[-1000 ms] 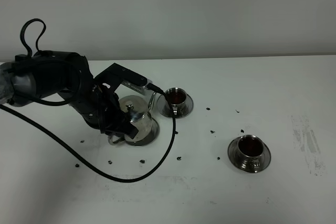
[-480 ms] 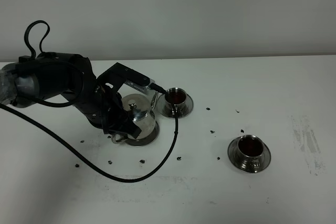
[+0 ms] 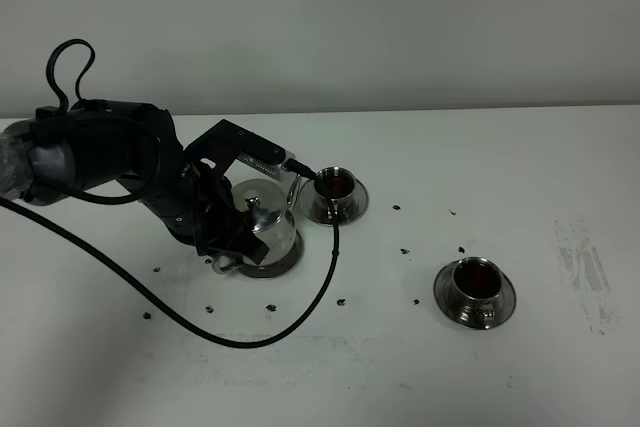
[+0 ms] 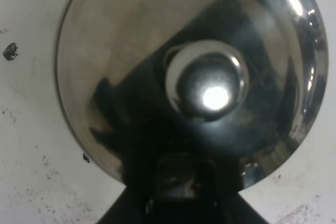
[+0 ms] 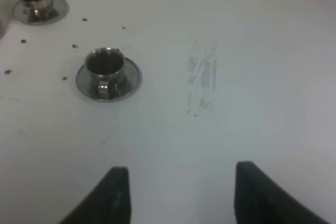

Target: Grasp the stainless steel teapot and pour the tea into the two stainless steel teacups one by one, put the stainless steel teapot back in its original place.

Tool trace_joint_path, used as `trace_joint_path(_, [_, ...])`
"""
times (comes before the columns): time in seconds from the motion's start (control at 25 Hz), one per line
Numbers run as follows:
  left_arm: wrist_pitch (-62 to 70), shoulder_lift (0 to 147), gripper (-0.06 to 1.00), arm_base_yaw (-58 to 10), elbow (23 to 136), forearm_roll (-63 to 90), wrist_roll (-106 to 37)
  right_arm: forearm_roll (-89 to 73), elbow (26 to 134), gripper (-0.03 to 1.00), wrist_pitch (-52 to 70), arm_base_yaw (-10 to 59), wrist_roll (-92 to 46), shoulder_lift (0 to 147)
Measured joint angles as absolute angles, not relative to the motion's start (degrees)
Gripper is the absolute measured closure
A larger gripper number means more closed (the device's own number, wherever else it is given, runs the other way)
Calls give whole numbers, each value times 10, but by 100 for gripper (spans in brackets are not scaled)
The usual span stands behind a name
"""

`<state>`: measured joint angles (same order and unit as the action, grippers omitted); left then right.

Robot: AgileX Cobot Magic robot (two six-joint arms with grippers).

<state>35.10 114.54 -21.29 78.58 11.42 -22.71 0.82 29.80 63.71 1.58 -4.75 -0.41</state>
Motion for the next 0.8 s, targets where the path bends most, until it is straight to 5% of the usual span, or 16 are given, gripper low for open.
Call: trace_joint_path(0.8, [337, 1157, 73, -213, 786, 113, -227, 8, 298, 53, 637, 16, -47, -4])
